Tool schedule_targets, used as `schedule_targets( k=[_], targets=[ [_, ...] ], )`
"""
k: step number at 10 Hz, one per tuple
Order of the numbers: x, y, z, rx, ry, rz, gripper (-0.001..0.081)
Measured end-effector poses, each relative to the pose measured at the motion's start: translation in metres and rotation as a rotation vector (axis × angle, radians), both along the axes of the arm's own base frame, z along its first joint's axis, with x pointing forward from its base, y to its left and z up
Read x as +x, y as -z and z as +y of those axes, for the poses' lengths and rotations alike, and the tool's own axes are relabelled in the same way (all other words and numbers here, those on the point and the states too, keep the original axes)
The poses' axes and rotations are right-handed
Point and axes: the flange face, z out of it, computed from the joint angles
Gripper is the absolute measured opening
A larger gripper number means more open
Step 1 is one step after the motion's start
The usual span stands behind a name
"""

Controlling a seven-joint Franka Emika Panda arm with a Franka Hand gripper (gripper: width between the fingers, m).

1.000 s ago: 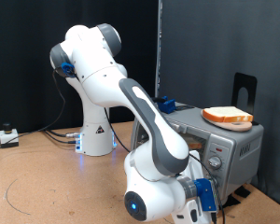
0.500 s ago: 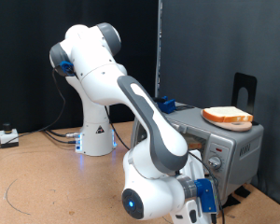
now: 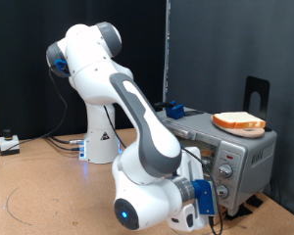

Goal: Make a piece of toast with the oven

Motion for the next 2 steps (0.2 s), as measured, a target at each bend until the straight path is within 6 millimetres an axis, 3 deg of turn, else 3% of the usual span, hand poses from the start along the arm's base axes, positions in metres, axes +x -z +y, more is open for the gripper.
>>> schedule_targets(
  k=[2],
  targets=[
    [0.001, -0.016, -0.025, -0.048, -0.064, 0.023, 0.0807]
  ],
)
